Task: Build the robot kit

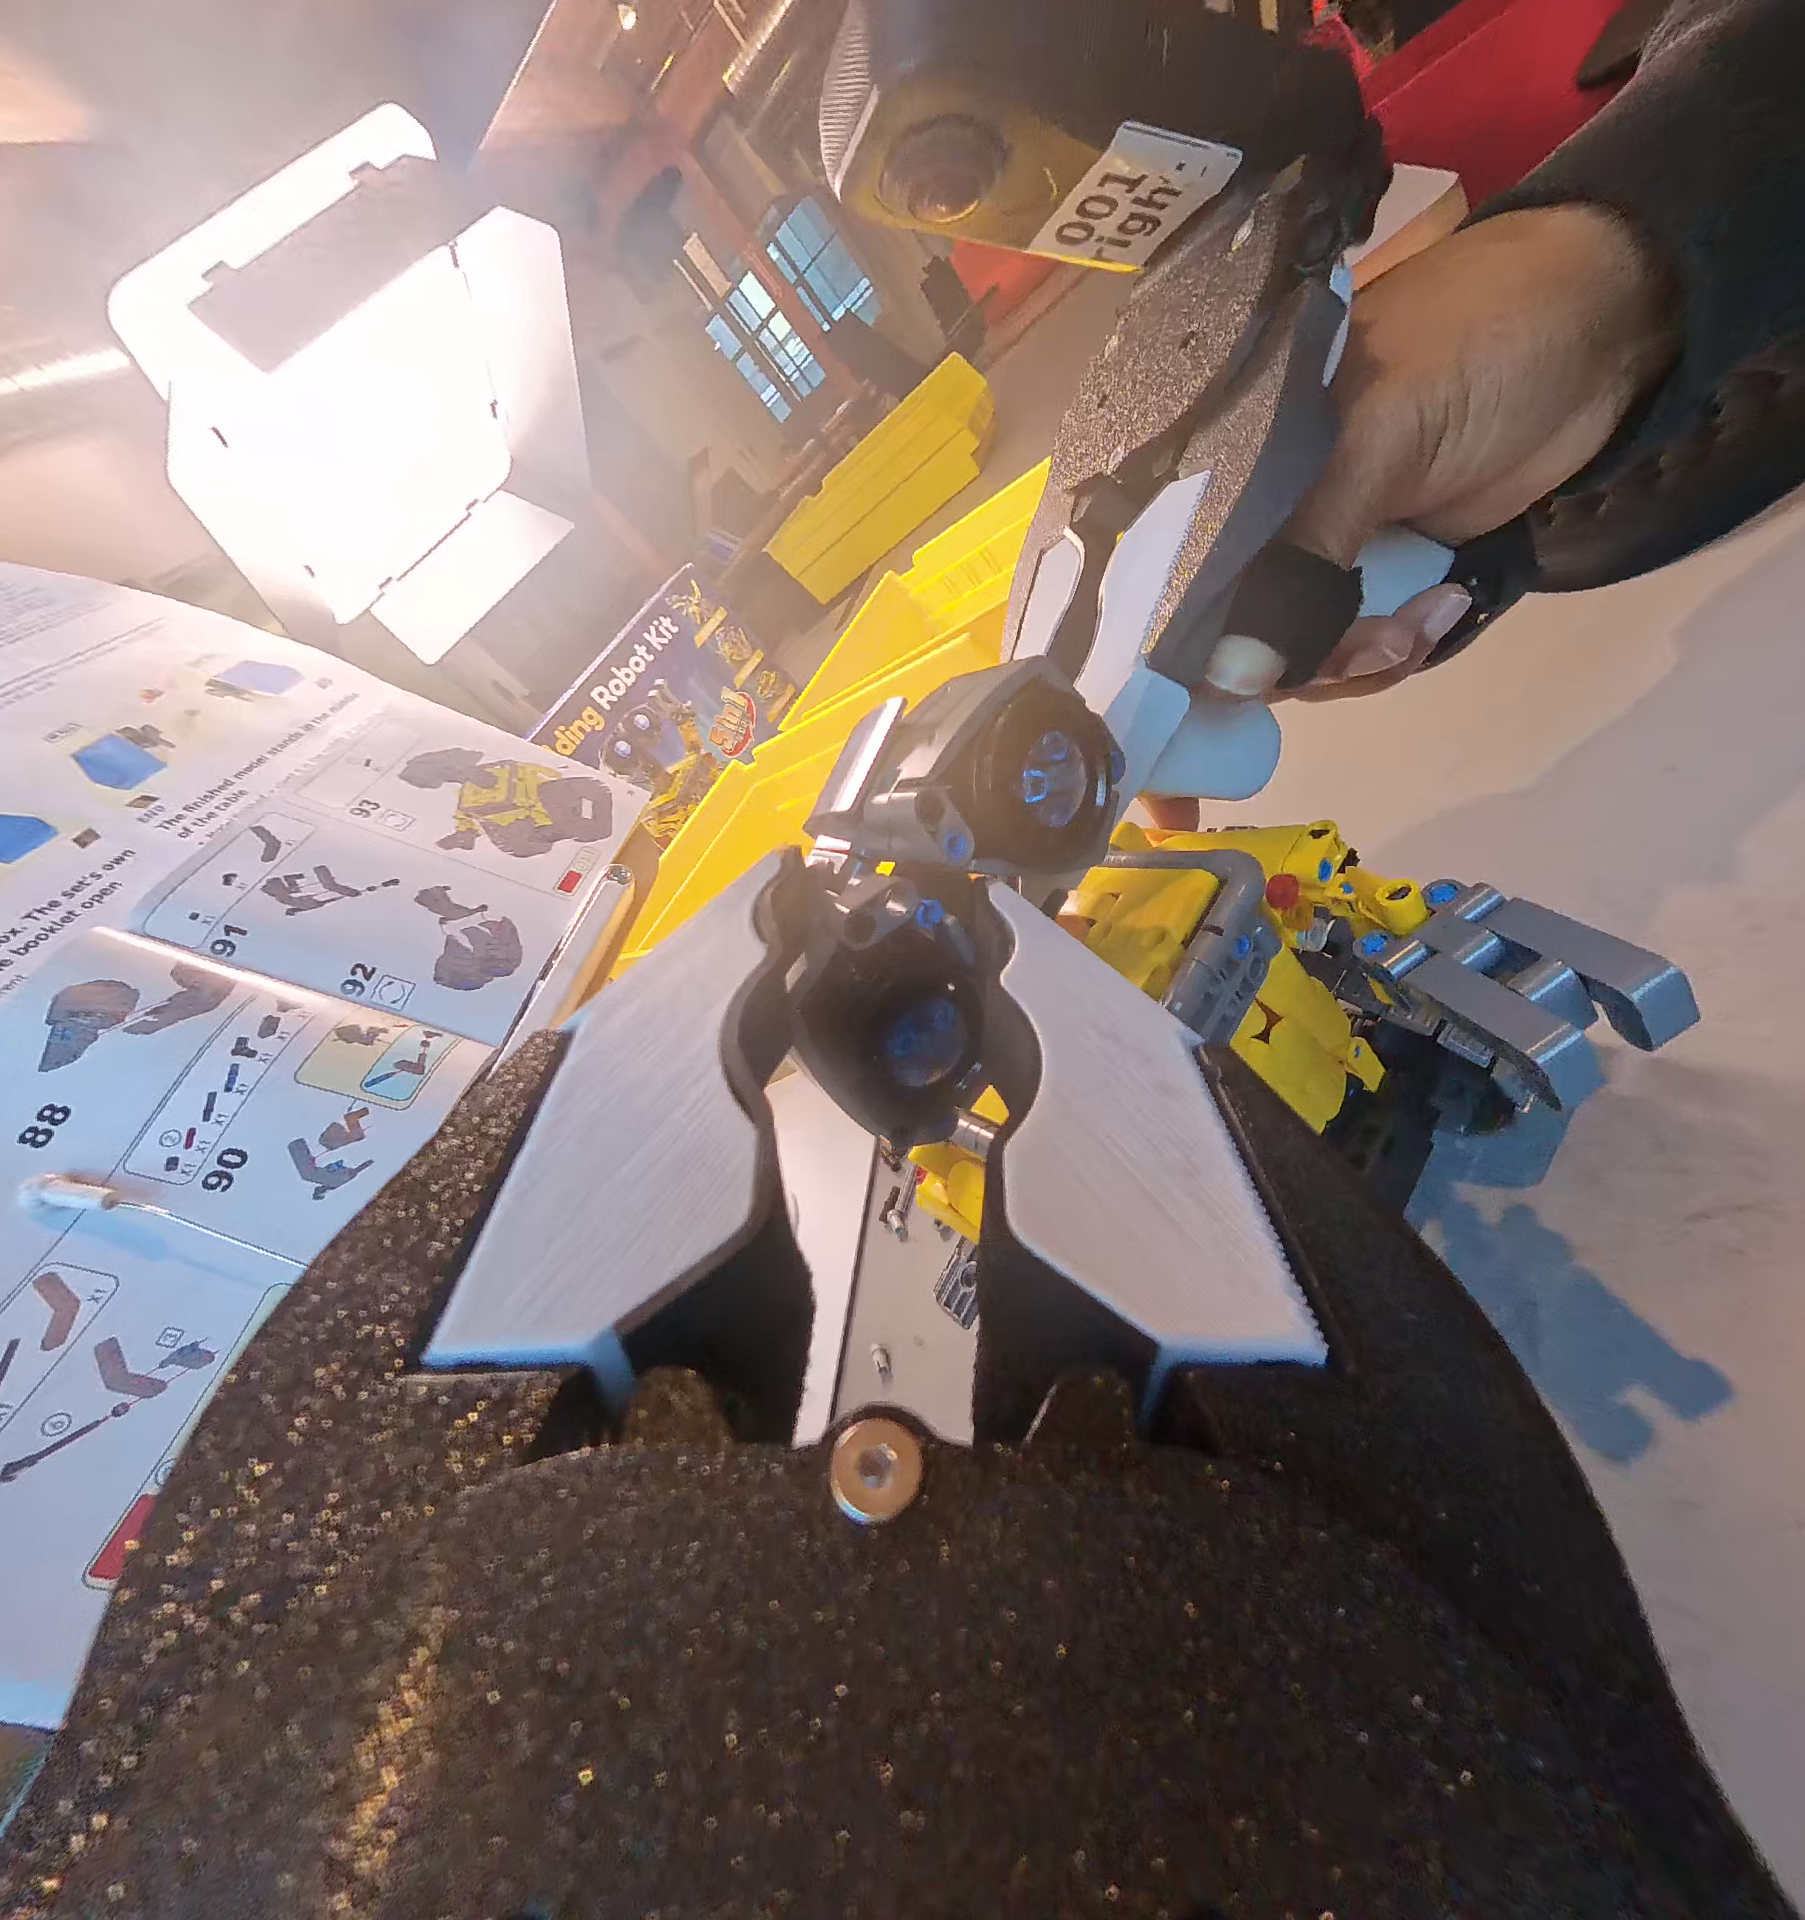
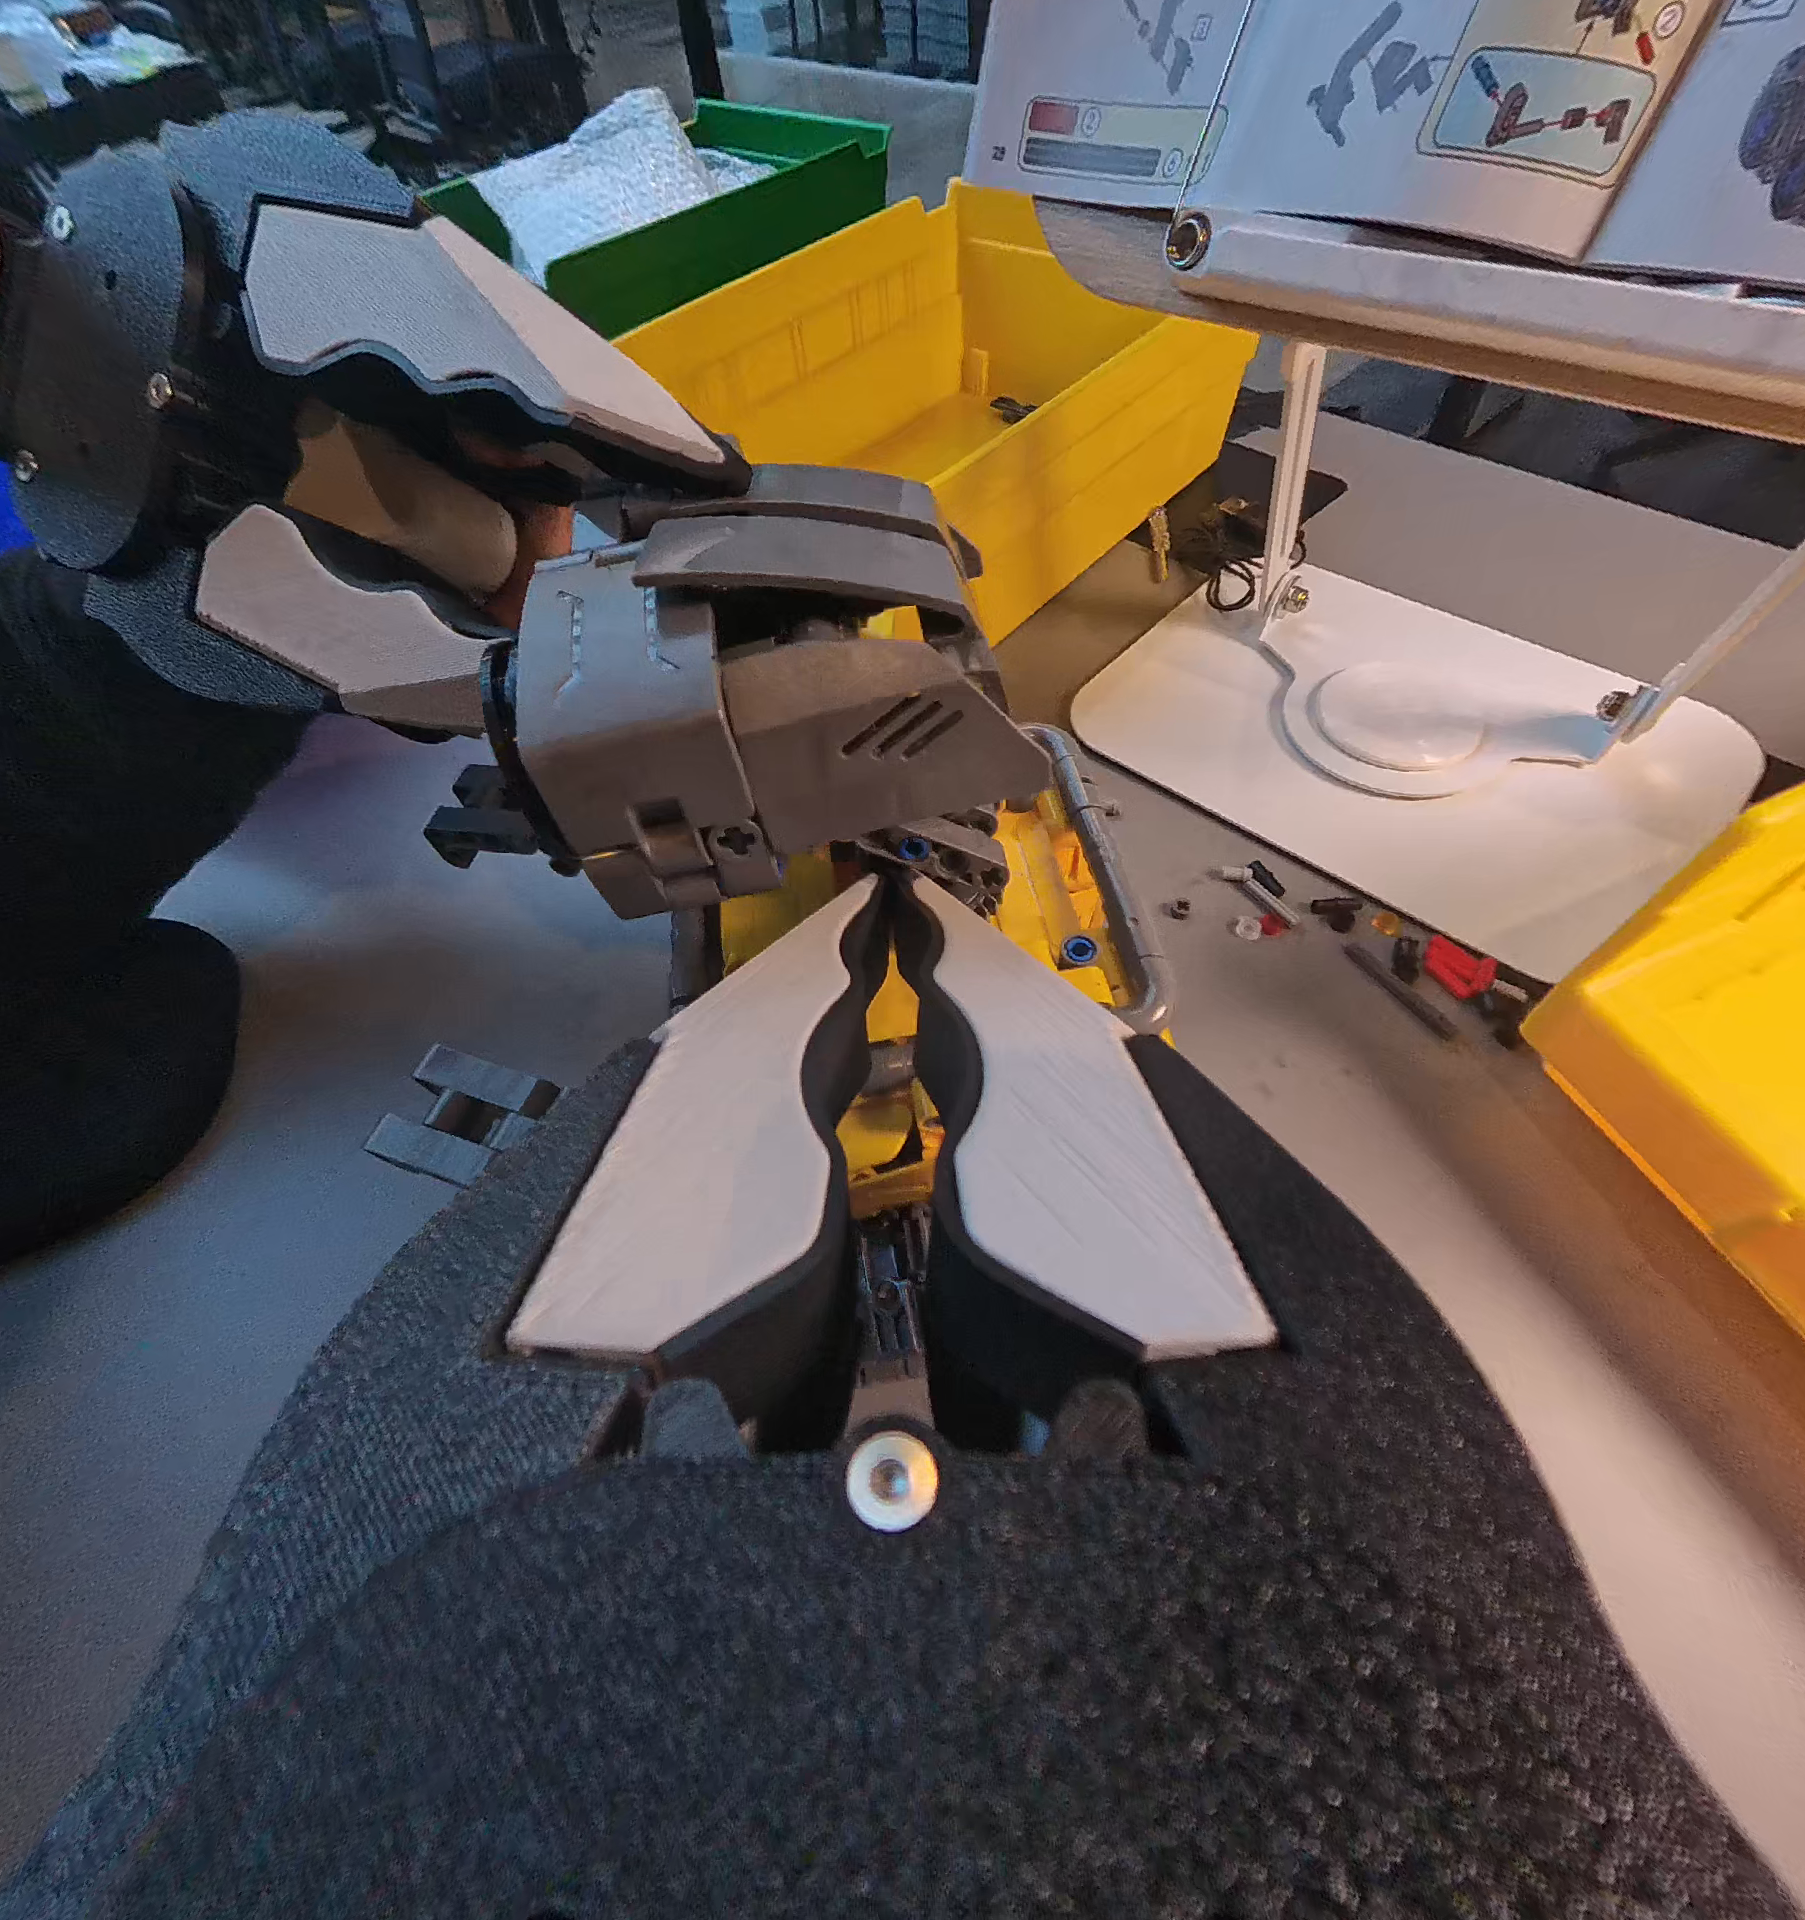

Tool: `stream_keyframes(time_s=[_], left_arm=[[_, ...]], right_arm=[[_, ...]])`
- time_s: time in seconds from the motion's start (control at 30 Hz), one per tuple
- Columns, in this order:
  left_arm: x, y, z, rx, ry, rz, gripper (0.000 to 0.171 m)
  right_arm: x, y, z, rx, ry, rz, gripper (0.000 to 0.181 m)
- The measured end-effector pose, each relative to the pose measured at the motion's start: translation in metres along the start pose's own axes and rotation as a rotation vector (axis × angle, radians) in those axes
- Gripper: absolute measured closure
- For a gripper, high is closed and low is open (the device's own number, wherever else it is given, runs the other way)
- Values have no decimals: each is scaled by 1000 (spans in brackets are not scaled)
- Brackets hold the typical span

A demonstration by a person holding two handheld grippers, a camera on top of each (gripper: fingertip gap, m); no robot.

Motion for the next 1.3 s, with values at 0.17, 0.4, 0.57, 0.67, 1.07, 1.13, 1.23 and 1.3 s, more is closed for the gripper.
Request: stream_keyframes(time_s=[0.17,0.4,0.57,0.67,1.07,1.13,1.23,1.3], left_arm=[[0,1,0,-4,4,-8,141],[0,1,-1,-10,6,-12,141],[0,2,0,-15,7,-14,141],[0,2,0,-15,8,-20,141],[1,2,1,-19,19,-40,140],[1,2,1,-19,22,-38,140],[1,2,1,-22,25,-36,140],[1,2,1,-22,28,-31,140]], right_arm=[[4,-3,4,42,23,-37,181],[4,-2,14,41,12,-8,179],[-2,0,15,-47,-8,103,172],[-4,1,15,-84,-13,145,170],[7,-7,29,-1,30,133,165],[12,-10,32,24,38,144,164],[20,-14,37,75,60,144,162],[26,-17,39,116,79,143,160]])
Point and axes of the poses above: each gripper's, where its closed fingertips meet, z back along the fingers, y out of its top, x = y × z across the jaws, the point moved 10 cm from there along z, back along the fingers, and after that the axes turned 7 degrees about y, right-handed, at the moved point
